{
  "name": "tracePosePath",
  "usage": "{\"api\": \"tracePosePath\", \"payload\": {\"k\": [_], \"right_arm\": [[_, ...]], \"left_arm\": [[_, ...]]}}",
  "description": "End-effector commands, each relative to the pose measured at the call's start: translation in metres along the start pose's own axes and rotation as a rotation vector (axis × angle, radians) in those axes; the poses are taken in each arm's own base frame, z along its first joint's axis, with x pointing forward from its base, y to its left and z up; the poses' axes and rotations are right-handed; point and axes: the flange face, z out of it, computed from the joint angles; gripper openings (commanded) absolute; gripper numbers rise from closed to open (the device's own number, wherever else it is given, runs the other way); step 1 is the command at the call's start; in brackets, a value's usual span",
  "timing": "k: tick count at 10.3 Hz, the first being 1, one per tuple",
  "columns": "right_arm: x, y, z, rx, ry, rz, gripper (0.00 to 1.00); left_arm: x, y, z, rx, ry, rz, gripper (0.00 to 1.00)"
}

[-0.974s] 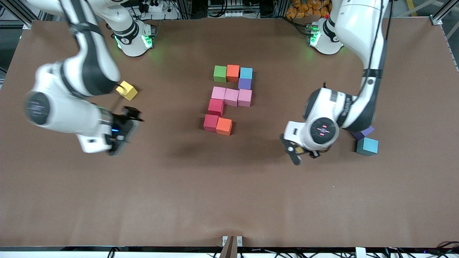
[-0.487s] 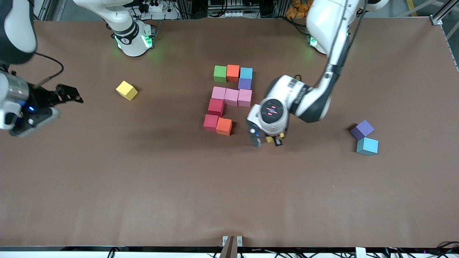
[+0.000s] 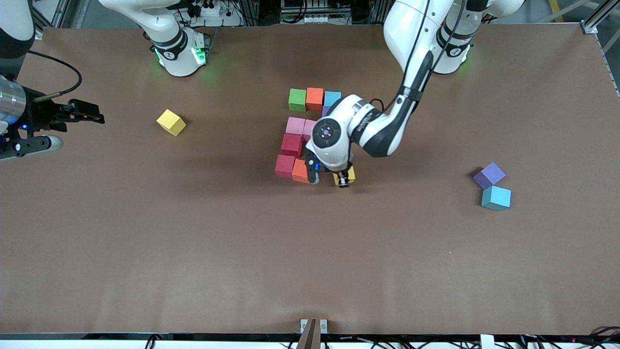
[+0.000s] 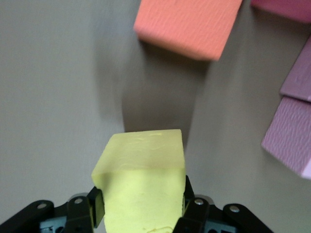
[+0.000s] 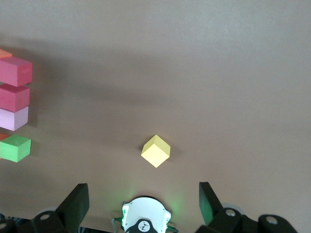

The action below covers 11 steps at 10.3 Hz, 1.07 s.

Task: Form number 2 with 11 blocks
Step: 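Lower the yellow cube beside the orange cube with the left gripper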

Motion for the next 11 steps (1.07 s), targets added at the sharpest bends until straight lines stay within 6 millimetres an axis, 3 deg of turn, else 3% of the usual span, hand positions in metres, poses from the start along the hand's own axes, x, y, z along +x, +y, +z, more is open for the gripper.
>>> {"api": "tracePosePath", "payload": {"k": [1, 5, 11], "right_arm": [[-0.011, -0.007, -0.006, -0.019, -0.011, 0.04, 1.0], [-0.013, -0.011, -0.013, -0.024, 0.017, 0.032, 1.0], [-0.015, -0.016, -0.017, -0.025, 0.038, 0.025, 1.0]], "left_arm": [[0.02, 0.012, 0.007, 0.039, -0.016, 0.056, 0.0], [0.047, 0.027, 0.008, 0.119, -0.037, 0.12, 0.0], [0.054, 0.028, 0.01, 0.154, -0.06, 0.139, 0.0]]}}
